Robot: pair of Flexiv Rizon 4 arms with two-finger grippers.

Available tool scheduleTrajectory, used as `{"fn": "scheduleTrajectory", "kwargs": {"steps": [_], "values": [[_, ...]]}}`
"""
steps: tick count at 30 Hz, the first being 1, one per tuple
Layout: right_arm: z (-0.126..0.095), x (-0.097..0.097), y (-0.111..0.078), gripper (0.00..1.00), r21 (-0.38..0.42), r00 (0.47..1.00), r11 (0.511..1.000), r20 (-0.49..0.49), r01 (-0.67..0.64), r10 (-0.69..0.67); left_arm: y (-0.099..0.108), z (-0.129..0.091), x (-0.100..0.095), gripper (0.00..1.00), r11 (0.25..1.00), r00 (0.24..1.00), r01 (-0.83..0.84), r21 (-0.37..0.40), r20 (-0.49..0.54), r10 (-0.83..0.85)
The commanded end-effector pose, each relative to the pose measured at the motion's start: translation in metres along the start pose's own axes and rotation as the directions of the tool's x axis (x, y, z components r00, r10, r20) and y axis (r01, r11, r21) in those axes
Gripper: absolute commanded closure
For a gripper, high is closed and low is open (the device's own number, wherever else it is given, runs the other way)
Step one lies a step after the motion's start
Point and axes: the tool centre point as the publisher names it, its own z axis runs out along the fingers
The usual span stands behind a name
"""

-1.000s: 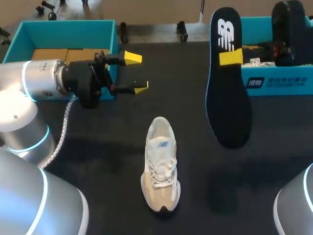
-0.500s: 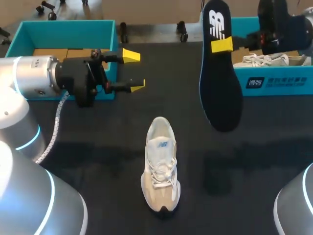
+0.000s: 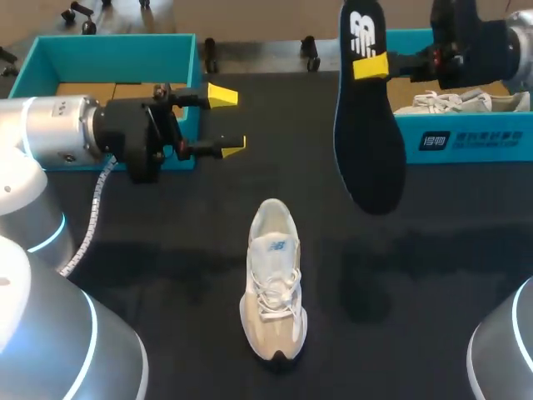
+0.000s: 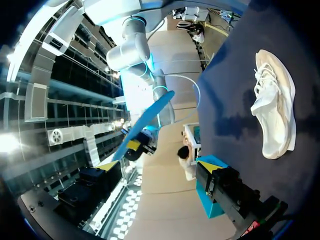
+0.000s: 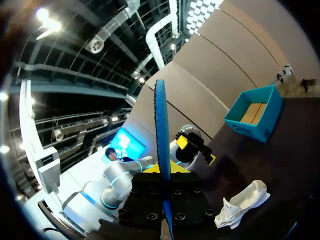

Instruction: Take the shoe out of the shoebox, open the shoe tongue, remove and reinsert the insole, then place the shoe into the shoebox

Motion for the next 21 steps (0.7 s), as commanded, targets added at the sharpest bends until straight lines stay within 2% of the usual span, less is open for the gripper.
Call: {"fn": "scheduleTrajectory", "kwargs": {"steps": [1, 5, 19, 21], "values": [[0.008, -0.041, 0.028, 1.0, 0.031, 0.998, 0.997, -0.008, -0.066, 0.066, 0.0, 0.002, 0.001, 0.0, 1.0, 1.0, -0.002, -0.001, 0.001, 0.002], [0.01, -0.072, 0.029, 1.0, -0.001, 0.979, 0.979, 0.017, -0.203, 0.203, 0.0, 0.002, 0.001, 0.0, 1.0, 1.0, -0.002, -0.001, 0.001, 0.002], [0.01, -0.072, 0.029, 1.0, -0.001, 0.979, 0.979, 0.017, -0.203, 0.203, 0.0, 0.002, 0.001, 0.0, 1.0, 1.0, -0.002, -0.001, 0.001, 0.002], [0.014, -0.083, 0.032, 1.0, -0.014, 0.971, 0.971, 0.014, -0.24, 0.24, 0.0, 0.002, 0.001, 0.0, 1.0, 1.0, -0.002, -0.001, 0.001, 0.002]]}}
